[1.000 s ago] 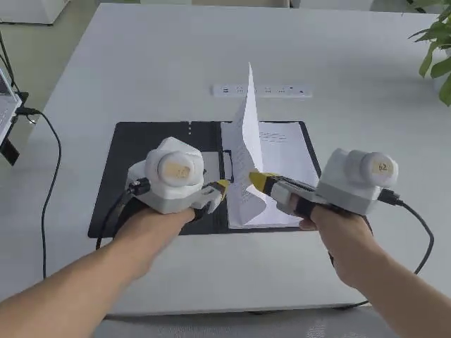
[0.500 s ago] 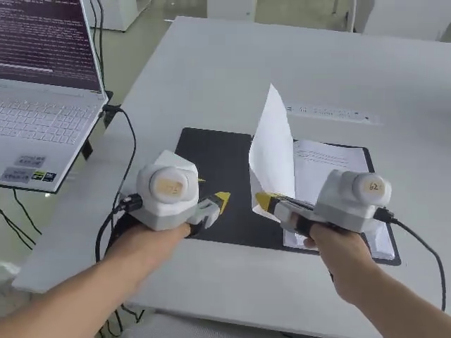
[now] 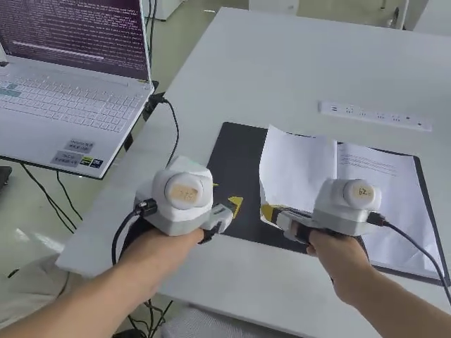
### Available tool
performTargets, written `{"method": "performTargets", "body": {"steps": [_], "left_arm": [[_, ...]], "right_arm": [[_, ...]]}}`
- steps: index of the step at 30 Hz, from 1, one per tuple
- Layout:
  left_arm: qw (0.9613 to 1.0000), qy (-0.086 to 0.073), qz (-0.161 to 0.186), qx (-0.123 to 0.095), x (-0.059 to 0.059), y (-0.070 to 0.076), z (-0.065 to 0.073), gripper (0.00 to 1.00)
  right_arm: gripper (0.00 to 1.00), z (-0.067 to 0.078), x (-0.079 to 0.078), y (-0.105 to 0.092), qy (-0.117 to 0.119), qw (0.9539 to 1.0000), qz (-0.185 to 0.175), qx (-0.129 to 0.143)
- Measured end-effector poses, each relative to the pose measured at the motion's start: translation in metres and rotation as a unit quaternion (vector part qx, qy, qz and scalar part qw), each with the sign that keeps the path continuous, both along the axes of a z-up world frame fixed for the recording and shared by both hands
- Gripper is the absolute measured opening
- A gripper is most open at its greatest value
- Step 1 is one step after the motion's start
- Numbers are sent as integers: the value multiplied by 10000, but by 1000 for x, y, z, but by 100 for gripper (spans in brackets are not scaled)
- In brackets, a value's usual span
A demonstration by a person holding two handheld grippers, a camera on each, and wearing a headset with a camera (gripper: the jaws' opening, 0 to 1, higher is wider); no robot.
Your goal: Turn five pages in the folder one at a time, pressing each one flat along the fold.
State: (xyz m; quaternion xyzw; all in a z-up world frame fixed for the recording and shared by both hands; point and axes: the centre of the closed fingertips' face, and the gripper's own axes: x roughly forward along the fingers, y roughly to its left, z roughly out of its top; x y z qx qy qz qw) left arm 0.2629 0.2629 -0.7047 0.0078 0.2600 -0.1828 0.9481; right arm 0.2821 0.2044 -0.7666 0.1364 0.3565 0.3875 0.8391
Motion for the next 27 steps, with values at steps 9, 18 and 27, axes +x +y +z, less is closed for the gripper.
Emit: {"method": "performTargets", "body": {"steps": [9, 18, 27], "left_arm": [[9999, 104, -52, 27, -1, -8, -10, 25], [9997, 217, -83, 48, -1, -12, -20, 24], [9995, 294, -116, 86, 5, -17, -33, 22]], "right_arm": [[0, -26, -6, 1, 182, 9993, 179, -254], [0, -37, -11, 1, 282, 9988, 247, -309], [10, -35, -19, 0, 358, 9989, 296, -108]]}}
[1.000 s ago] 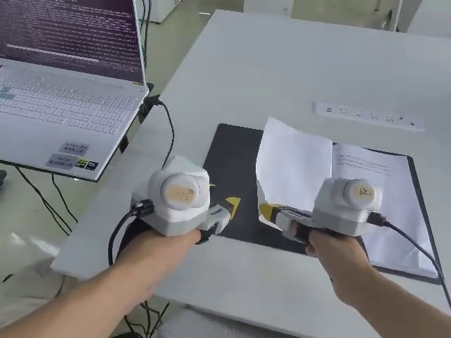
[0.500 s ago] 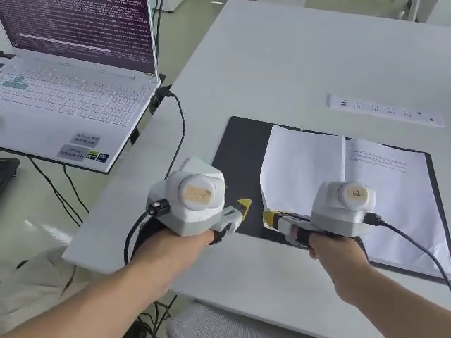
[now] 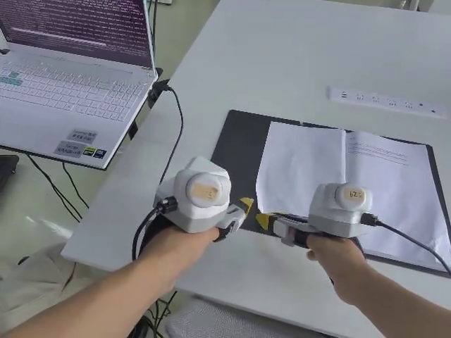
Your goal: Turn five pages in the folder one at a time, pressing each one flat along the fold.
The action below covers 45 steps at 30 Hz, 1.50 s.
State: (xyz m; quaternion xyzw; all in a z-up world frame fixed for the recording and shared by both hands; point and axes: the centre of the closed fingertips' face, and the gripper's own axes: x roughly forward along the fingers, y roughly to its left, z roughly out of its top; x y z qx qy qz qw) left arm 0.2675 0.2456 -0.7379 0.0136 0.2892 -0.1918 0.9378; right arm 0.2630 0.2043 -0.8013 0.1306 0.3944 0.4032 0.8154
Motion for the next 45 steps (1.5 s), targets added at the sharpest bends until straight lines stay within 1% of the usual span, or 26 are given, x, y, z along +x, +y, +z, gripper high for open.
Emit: {"method": "performTargets", "body": {"steps": [3, 5, 6, 7, 10, 11, 13, 15, 16, 20, 21, 22, 24, 26, 28, 30, 33, 35, 36, 37, 38, 39, 40, 41, 42, 45], "left_arm": [[10000, 28, -37, -6, 4, -4, -7, 20], [10000, 17, -81, -16, 6, -8, -9, 18], [9999, 41, -127, -58, 7, -12, -14, 17], [9998, 45, -164, -62, 8, -15, -18, 16], [9993, 95, -330, -170, 10, -26, -28, 15], [9989, 51, -426, -195, 11, -32, -32, 15], [9984, 134, -512, -219, 12, -38, -40, 15], [9977, 127, -635, -181, 13, -46, -47, 14], [9975, 168, -662, -158, 13, -48, -50, 14], [9974, 246, -677, 28, 17, -50, -66, 13], [9974, 307, -637, 110, 18, -48, -71, 12], [9974, 345, -626, 83, 17, -48, -73, 11], [9977, 313, -581, 137, 18, -47, -75, 10], [9980, 347, -516, 136, 18, -46, -77, 8], [9983, 254, -466, 235, 20, -43, -77, 4], [9986, 250, -399, 236, 21, -41, -77, 0], [9983, 187, -450, 328, 21, -40, -77, 0], [9975, 112, -523, 469, 21, -40, -77, 0], [9975, 89, -519, 475, 21, -41, -77, 0], [9975, 72, -513, 482, 21, -41, -77, 0], [9972, 48, -531, 517, 21, -41, -77, 0], [9970, 39, -547, 542, 21, -41, -77, 0], [9966, 24, -579, 580, 21, -41, -77, 0], [9962, 4, -615, 622, 21, -41, -77, 0], [9957, -13, -646, 657, 21, -41, -77, 0], [9950, -51, -702, 716, 22, -40, -80, 0]], "right_arm": [[12, 10, -3, -4, -89, 9998, 34, 200], [14, 16, -3, -9, -76, 9994, -3, 340], [13, 23, -1, -17, -137, 9988, -70, 466], [11, 26, 2, -22, -204, 9986, -111, 484], [8, 32, 14, -40, -204, 9973, -309, 641], [7, 34, 20, -47, -205, 9967, -367, 689], [5, 35, 27, -57, -214, 9965, -412, 697], [3, 33, 34, -68, -150, 9967, -456, 661], [3, 33, 37, -72, -160, 9966, -468, 663], [1, 29, 52, -91, -79, 9961, -576, 663], [1, 26, 56, -95, -19, 9960, -611, 653], [0, 25, 60, -99, -6, 9958, -632, 660], [0, 22, 66, -105, 169, 9950, -708, 690], [0, 22, 75, -109, 197, 9944, -731, 739], [0, 22, 85, -114, 317, 9932, -803, 781], [0, 26, 90, -115, 366, 9922, -860, 825], [0, 30, 103, -119, 426, 9900, -1008, 888], [0, 32, 110, -120, 546, 9867, -1172, 982], [0, 33, 113, -122, 579, 9853, -1236, 1022], [0, 34, 117, -122, 644, 9827, -1344, 1098], [0, 32, 125, -126, 766, 9778, -1551, 1178], [0, 31, 128, -127, 833, 9750, -1652, 1229], [0, 28, 145, -134, 837, 9721, -1740, 1336], [0, 25, 149, -136, 873, 9709, -1792, 1328], [0, 22, 154, -139, 978, 9680, -1887, 1332], [0, 17, 173, -141, 1135, 9605, -2060, 1487]]}}
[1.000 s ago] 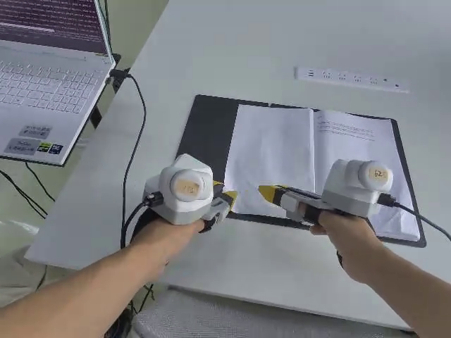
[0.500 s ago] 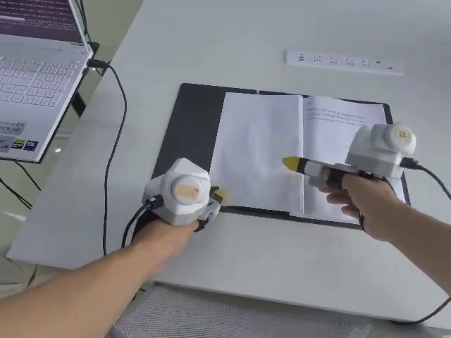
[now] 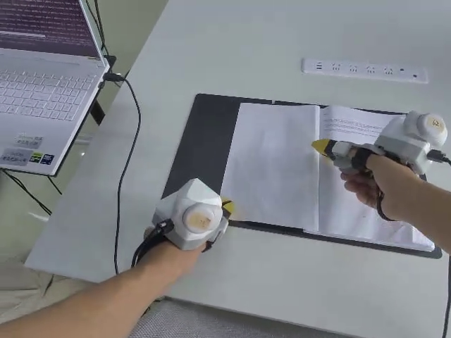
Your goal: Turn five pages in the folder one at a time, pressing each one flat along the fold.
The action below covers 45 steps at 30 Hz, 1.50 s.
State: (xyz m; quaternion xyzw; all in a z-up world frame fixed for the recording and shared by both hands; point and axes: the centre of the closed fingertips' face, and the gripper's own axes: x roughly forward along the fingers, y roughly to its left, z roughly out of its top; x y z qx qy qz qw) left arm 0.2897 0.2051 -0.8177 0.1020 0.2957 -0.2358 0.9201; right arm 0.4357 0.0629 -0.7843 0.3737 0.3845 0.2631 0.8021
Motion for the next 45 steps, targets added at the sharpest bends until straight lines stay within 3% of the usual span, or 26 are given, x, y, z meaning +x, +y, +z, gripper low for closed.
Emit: {"method": "performTargets", "body": {"steps": [6, 16, 24, 29, 35, 45], "left_arm": [[10000, -17, -17, 19, 0, 0, -1, 0], [10000, -21, 12, -18, 0, 1, -1, 0], [10000, -30, 15, -15, -1, 0, 0, 0], [10000, -30, -17, 1, -1, 0, 0, 0], [10000, -20, -15, -12, -1, 0, 0, 0], [10000, 30, 15, -36, -1, 0, 1, 0]], "right_arm": [[0, -16, 25, -3, 251, 9996, 40, -149], [0, -25, 62, -5, 462, 9976, -424, 281], [0, -24, 91, -8, 452, 9934, -924, 510], [0, -21, 104, -8, 259, 9929, -1109, 355], [0, -22, 102, -7, 313, 9935, -1047, 317], [0, -25, 61, 0, 731, 9958, -352, 426]]}}
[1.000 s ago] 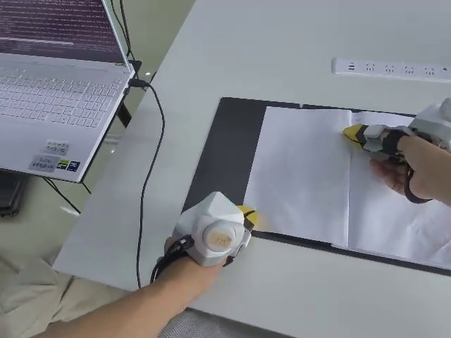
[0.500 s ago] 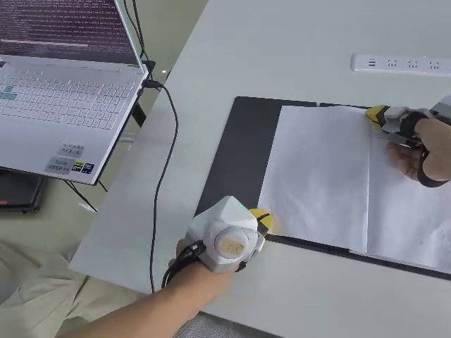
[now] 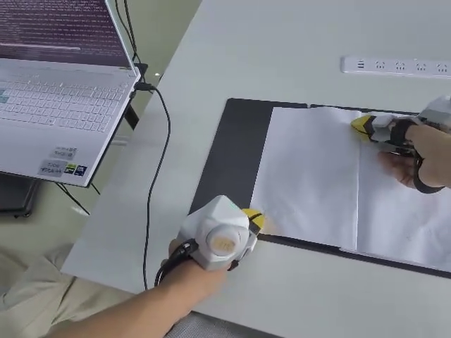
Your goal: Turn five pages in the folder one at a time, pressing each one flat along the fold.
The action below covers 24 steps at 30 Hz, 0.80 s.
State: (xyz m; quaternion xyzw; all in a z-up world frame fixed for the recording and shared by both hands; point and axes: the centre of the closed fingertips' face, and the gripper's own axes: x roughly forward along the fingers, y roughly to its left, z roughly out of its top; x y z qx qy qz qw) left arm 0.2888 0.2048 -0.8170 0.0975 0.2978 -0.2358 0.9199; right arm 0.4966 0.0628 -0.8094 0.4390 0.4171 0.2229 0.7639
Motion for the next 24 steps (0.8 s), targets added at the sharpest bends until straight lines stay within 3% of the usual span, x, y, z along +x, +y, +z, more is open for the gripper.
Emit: {"method": "performTargets", "body": {"steps": [4, 8, 10, 16, 19, 24], "left_arm": [[10000, 22, -3, 6, 0, 0, 0, 0], [10000, 34, -7, 11, 0, 0, -1, 0], [10000, 34, -17, 17, 0, 0, -1, 0], [10000, 31, -29, 22, 0, 0, -1, 0], [10000, 25, -21, 12, 0, 1, -1, 0], [10000, 17, -36, 14, 0, 1, -2, 0]], "right_arm": [[0, 0, -25, 2, 283, 9991, 241, 197], [0, 1, -42, -1, 394, 9982, 314, 330], [0, 2, -59, 0, 392, 9973, 561, 248], [0, 5, -81, -2, 452, 9965, 572, 397], [0, 5, -105, 2, 513, 9943, 881, 322], [0, 0, -128, 6, 626, 9927, 933, 428]]}}
